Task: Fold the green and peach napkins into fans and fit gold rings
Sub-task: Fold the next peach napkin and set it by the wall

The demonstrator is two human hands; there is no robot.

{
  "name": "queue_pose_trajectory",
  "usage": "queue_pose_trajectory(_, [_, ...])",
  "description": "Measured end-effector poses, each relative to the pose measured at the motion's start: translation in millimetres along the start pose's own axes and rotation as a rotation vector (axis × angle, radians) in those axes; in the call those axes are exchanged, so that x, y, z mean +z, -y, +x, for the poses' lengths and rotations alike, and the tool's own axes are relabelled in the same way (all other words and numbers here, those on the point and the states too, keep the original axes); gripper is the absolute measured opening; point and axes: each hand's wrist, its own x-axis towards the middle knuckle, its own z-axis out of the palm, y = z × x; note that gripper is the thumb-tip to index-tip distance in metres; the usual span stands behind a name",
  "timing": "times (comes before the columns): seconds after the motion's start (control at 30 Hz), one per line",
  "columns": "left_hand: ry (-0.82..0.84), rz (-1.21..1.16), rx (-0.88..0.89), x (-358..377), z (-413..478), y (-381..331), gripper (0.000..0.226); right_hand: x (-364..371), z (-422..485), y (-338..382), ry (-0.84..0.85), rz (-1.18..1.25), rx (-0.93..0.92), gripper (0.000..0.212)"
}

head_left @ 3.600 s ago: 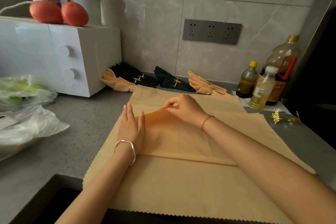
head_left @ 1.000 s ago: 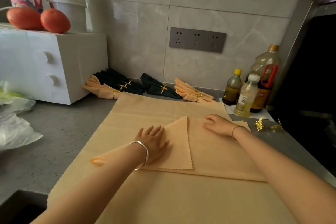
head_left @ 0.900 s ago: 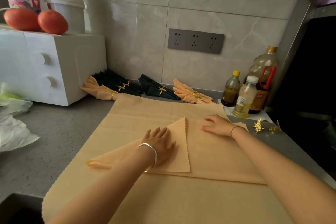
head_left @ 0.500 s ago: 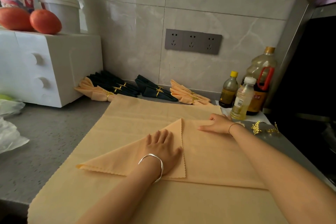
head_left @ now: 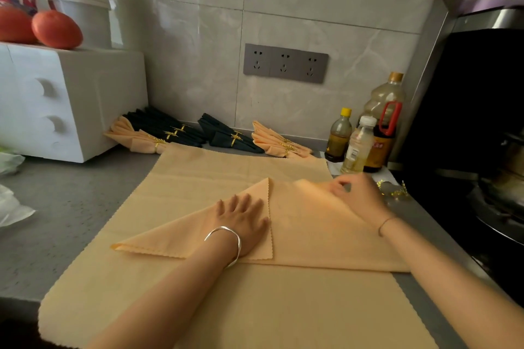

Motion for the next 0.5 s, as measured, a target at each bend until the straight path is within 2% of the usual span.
queue_pose_trajectory(0.17, [0.030,-0.021,0.115,2,3,-4,0.051,36,-65,46,0.066,0.003,-0.180,0.023])
queue_pose_trajectory(0.3, [0.043,-0.072,0.108,4,2,-4,0.051,52,-88,67,-0.057,-0.126,-0.405,0.032])
queue_pose_trajectory(0.5, [0.045,-0.117,0.092,1,-1,-5,0.051,63,-96,77,-0.155,-0.266,-0.443,0.033])
